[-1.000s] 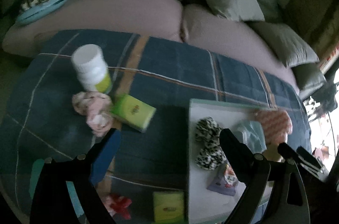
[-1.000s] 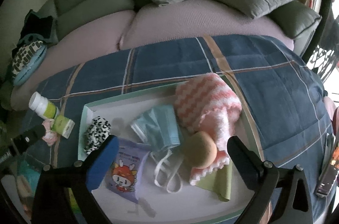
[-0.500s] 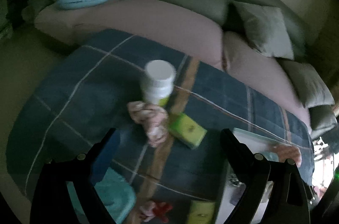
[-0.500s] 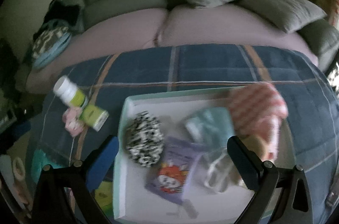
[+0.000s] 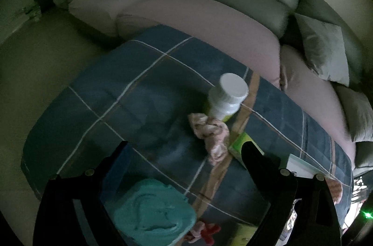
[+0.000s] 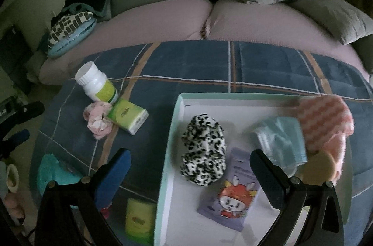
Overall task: Organize soft objects
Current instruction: 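Move both tools back from the tray toward the pile, then grasp the pink scrunchie with the left tool while the right tool grasps the green tissue pack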
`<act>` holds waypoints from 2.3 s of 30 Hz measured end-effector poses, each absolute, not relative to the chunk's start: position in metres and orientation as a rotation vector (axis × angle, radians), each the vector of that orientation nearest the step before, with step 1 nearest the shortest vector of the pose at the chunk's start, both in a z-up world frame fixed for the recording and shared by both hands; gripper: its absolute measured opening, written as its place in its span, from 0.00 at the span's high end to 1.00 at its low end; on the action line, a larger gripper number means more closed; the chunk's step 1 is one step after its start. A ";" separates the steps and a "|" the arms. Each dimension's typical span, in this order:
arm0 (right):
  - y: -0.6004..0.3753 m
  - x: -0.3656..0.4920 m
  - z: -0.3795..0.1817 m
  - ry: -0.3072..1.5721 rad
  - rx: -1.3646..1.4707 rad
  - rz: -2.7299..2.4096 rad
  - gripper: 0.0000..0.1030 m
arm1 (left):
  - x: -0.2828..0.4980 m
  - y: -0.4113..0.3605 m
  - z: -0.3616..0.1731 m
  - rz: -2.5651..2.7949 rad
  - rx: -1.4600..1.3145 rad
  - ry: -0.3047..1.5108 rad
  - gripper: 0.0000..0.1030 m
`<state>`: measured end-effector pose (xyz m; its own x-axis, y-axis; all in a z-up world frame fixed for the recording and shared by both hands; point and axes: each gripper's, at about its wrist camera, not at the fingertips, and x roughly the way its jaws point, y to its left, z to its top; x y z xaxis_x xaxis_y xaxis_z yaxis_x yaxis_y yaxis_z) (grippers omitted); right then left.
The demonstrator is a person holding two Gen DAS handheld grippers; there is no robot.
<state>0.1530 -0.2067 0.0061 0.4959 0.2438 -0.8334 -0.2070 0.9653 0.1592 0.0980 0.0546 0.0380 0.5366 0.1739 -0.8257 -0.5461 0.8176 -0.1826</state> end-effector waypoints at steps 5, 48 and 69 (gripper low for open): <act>-0.199 0.159 0.002 1.016 0.028 0.264 0.00 | 0.096 0.070 0.047 0.472 -0.445 0.917 0.08; -0.075 0.229 -0.046 1.244 -0.220 0.497 0.06 | 0.235 0.094 -0.040 0.112 -0.388 1.482 0.08; -0.054 0.250 -0.072 1.288 -0.238 0.495 0.12 | 0.258 0.090 -0.085 0.132 -0.384 1.559 0.09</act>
